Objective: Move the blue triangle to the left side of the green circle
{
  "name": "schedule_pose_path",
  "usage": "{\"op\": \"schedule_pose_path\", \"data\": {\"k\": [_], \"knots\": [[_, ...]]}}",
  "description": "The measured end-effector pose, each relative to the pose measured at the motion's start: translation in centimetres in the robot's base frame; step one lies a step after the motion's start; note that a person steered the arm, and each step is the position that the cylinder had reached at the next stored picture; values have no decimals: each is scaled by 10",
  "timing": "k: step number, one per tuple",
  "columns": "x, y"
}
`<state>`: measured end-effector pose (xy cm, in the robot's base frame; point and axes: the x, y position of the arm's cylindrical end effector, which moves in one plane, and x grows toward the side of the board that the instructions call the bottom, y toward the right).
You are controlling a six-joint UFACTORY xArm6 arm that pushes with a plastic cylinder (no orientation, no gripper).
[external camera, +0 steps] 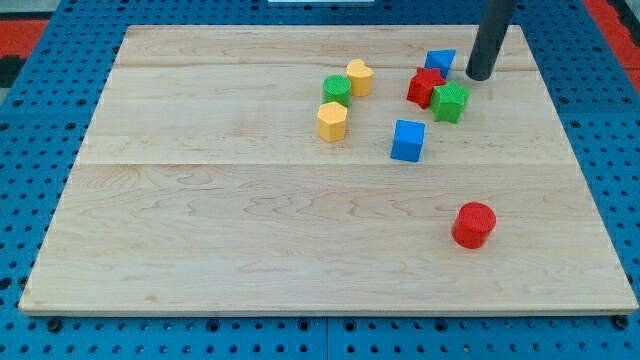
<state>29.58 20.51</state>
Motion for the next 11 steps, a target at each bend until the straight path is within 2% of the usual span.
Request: {"op": "schedule_pose_path", "data": {"k": [3,4,5,6,8,9,11], "knots": [[-40,-31],[-36,-72],[-14,-87],[-22,-88],[35,-89],[48,-89],[33,-106]]}}
